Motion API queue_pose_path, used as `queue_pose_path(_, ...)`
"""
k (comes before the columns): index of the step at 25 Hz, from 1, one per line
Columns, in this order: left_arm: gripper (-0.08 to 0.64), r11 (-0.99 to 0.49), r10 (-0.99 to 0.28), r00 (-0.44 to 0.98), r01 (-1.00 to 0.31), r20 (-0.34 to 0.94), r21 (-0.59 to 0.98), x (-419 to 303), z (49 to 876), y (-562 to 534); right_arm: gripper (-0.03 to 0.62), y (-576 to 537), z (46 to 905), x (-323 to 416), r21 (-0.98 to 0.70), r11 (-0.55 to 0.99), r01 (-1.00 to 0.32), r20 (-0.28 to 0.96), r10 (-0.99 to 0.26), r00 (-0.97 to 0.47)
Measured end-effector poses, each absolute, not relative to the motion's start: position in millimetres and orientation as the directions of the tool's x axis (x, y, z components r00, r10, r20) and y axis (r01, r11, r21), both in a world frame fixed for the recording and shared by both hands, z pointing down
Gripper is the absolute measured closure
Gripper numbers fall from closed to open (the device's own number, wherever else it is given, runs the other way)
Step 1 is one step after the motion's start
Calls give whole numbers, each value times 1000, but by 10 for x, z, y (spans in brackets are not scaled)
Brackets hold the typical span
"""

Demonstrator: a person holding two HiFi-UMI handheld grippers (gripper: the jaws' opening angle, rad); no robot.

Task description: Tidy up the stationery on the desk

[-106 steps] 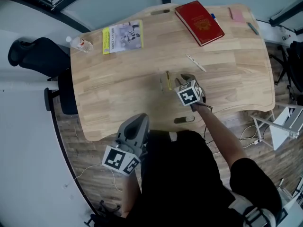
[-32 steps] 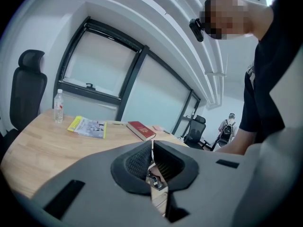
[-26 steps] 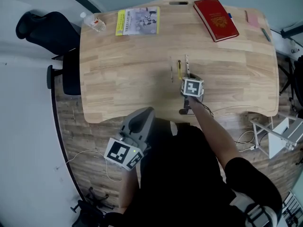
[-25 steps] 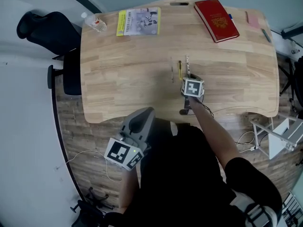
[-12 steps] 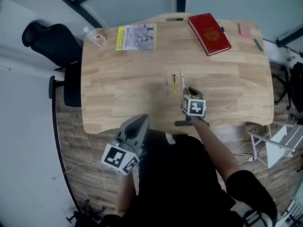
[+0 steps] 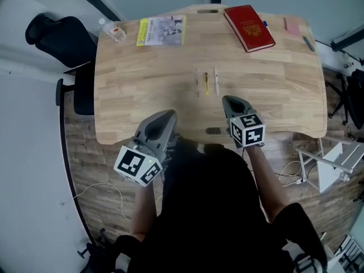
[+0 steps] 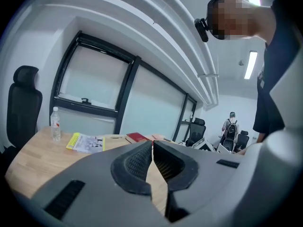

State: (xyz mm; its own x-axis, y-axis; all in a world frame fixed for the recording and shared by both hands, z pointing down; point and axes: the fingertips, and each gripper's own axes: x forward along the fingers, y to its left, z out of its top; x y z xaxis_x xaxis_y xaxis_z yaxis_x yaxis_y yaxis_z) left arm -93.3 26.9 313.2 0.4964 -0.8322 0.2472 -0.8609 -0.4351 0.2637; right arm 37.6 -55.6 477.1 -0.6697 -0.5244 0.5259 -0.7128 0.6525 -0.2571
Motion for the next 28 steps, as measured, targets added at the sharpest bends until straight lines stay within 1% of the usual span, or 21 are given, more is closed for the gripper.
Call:
queue_pose_path(2,520,-452,-828,509,-854,234,257,-995,3118,268,571,-487,4609,349,-257,670,-696,491,-530,-691)
queue_pose_path(7,522,-481,-807,543,-832,231,276,-1231,3070,386,571,-204,4249,275,-276,662,-697,462,-545,-700)
queue_pose_path(10,520,-508,-796,566,-817,212,273,-1427,2984,460,571,-103,3984,183,-263,649,-714,433,-581,-689)
queue_pose_path(18,520,-567,-750,631,-769,201,296,-1908,3113,729,571,342,3476,-110,-255,615,-746,296,-685,-666)
queue_pose_path(22,522,-606,-720,664,-743,200,285,-1984,3105,809,571,566,3284,-219,-253,603,-756,256,-712,-654)
queue_pose_path(28,522,-642,-692,698,-712,183,285,-1927,3030,855,571,825,3025,-166,-259,589,-765,211,-738,-640)
